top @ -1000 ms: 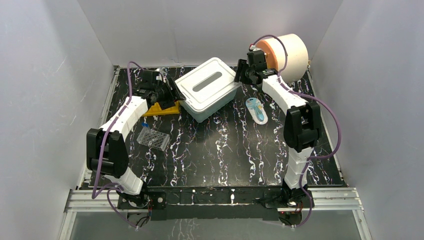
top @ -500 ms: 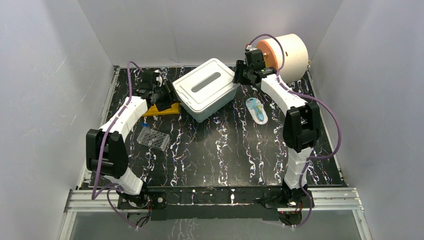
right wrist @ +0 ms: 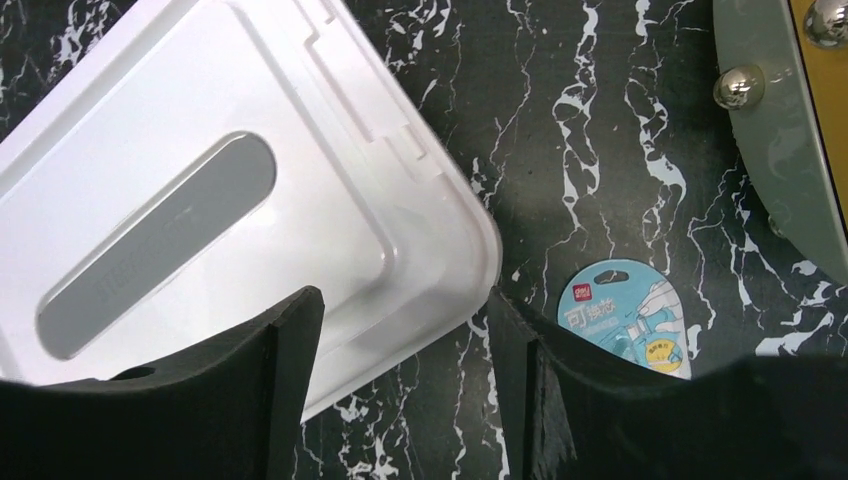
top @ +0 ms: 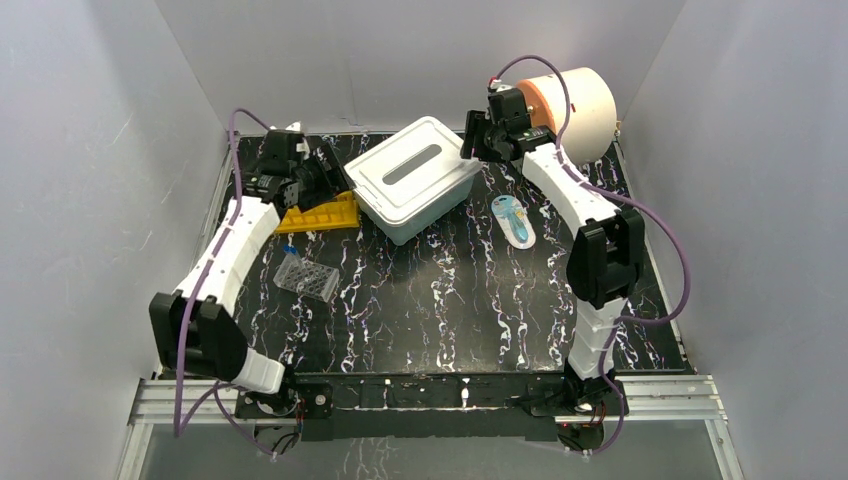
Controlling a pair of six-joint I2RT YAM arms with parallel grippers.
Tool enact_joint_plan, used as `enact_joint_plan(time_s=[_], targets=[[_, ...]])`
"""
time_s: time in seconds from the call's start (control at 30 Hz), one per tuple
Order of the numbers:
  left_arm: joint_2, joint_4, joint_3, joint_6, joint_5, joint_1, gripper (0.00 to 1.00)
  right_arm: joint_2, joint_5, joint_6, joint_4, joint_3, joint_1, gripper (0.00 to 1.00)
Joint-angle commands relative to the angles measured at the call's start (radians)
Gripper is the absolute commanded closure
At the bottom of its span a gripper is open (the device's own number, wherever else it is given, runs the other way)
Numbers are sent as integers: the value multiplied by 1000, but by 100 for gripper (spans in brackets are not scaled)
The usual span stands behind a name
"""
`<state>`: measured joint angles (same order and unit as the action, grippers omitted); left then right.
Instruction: Organize the chemistry lab equipment
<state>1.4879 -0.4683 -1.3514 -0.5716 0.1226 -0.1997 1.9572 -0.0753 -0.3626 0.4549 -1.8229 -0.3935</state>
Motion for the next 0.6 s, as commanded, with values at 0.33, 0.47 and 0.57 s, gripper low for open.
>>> enact_joint_plan(time_s=[0.33, 0.47, 0.57], targets=[[-368, -229, 132, -40, -153, 2, 2, -451, -118, -23, 53, 374, -90, 20], [-504, -282, 202, -40, -166, 0, 2, -591, -166, -61, 164, 472, -91, 2], [-588, -339, 217, -39, -201, -5, 2, -698, -238, -66, 249, 517, -92, 1]])
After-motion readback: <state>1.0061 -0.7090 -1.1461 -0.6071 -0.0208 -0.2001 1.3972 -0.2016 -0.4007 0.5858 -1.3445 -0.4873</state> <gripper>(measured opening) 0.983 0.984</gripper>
